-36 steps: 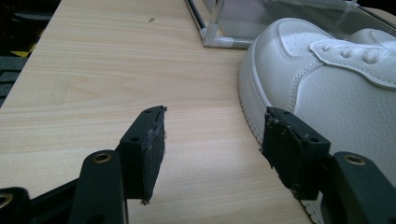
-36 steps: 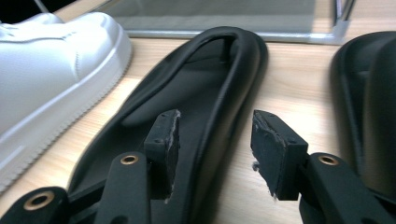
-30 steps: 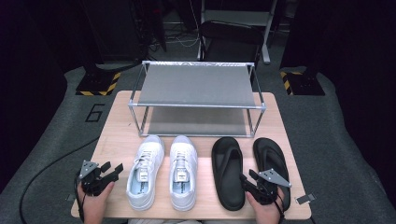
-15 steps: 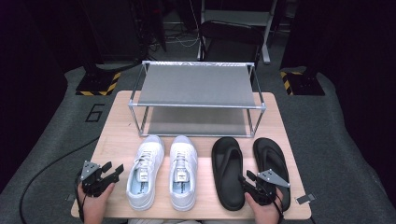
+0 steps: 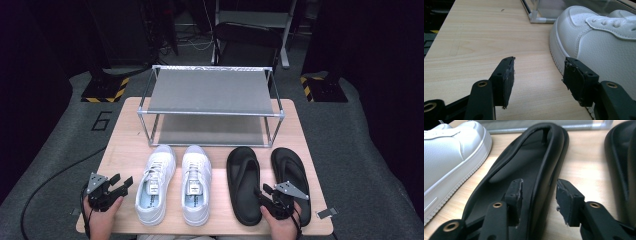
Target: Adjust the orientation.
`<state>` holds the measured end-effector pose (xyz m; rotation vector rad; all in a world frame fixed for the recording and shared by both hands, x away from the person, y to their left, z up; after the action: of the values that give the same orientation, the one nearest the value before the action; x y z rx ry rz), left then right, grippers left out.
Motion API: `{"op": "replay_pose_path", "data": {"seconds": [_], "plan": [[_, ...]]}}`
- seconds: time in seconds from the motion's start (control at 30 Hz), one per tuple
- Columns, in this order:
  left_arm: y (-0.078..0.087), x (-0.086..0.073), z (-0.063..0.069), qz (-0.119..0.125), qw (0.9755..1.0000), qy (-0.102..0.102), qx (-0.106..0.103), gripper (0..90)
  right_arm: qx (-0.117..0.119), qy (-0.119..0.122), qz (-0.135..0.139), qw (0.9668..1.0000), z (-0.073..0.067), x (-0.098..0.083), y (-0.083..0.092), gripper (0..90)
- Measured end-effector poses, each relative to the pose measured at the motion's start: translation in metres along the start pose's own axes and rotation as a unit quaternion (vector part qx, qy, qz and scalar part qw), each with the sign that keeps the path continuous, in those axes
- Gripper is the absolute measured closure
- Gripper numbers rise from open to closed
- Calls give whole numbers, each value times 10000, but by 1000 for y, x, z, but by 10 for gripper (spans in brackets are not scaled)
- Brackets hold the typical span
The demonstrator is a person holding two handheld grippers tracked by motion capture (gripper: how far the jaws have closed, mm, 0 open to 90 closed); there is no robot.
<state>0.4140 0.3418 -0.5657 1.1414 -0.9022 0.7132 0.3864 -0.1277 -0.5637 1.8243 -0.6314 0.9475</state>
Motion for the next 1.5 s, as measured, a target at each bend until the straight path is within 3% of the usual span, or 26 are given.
{"op": "replay_pose_path", "data": {"seconds": [0.17, 0.27, 0.7, 0.9, 1.13, 1.33, 1.5], "plan": [[1, -1, 0, -52, 10000, -5, -16, 419, -29, -105, -157, 9998, 1, -4, -5, 645], [0, 0, -1, 8, 10000, 19, 28, 419, -90, -48, -171, 9998, 1, -4, -7, 684], [2, 0, -1, -26, 10000, 11, 19, 419, 8, -37, -143, 9999, -3, -2, -11, 731], [2, 0, -1, -16, 10000, 6, 20, 420, 135, -135, -101, 9998, -8, -1, -12, 670], [3, 1, -2, 1, 10000, 24, 25, 419, 195, -353, -343, 9986, -6, -10, -9, 572], [3, 1, -3, 52, 10000, 48, 44, 419, 305, -630, -444, 9966, -5, -13, -5, 598], [3, 2, -4, 105, 9999, 59, 72, 419, 349, -687, -441, 9960, -5, -13, -5, 614]]}}
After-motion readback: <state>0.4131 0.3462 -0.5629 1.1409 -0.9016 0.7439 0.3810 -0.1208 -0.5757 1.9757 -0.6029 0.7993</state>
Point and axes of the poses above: each handheld gripper's, and its own axes: y roughly backward along the jaws, x roughly out of its top, z roughly to its right, the point moved 10 cm from there along -y, roughly forward along the jaws, and after that the axes turned 1 degree about x, right-handed, at the moved point
